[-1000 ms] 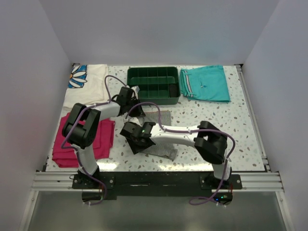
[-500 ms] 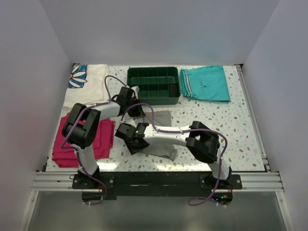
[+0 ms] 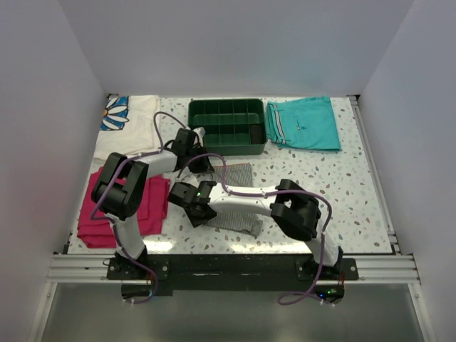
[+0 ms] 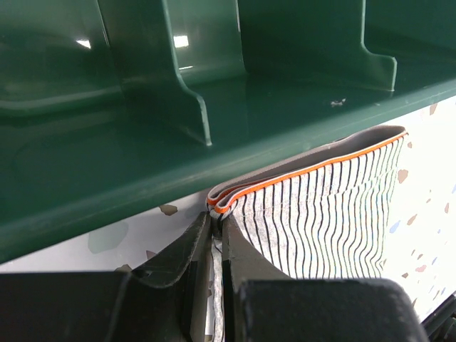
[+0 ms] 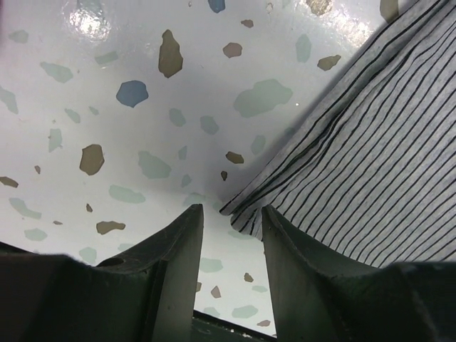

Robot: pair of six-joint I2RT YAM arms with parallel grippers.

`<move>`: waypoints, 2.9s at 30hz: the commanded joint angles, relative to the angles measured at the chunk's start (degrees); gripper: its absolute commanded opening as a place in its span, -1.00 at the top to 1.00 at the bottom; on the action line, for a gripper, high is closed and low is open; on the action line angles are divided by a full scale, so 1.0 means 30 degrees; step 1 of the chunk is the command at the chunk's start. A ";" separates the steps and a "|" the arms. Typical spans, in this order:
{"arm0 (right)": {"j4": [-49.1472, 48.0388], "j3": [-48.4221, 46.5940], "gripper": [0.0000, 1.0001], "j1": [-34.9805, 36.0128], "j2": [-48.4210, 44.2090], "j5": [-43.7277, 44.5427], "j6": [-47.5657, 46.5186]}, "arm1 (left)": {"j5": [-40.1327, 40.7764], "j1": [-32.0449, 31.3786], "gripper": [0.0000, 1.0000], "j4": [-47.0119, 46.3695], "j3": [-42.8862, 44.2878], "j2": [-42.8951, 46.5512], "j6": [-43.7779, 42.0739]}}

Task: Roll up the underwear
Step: Fold the underwear at the center of the board.

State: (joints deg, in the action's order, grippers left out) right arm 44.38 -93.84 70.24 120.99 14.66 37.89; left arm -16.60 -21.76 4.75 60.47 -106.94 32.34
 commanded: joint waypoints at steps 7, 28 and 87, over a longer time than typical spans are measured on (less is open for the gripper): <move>0.0734 -0.0448 0.21 0.0113 0.0247 0.1443 0.0232 | 0.0084 0.0046 1.00 0.0115 0.0323 0.0049 0.0178; -0.0291 0.0518 0.91 0.0113 -0.0250 0.0857 0.0115 | 0.0084 0.0046 1.00 0.0173 0.0323 0.0078 0.0237; -0.7529 1.6661 1.00 -0.4456 -1.4545 -0.3070 0.4127 | 0.2722 -0.3381 1.00 0.3571 0.4802 0.0607 0.3108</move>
State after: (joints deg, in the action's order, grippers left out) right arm 19.90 -45.91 57.93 80.86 2.63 46.96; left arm -8.95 -30.50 15.55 69.76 -103.15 40.51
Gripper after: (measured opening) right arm 0.014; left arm 0.141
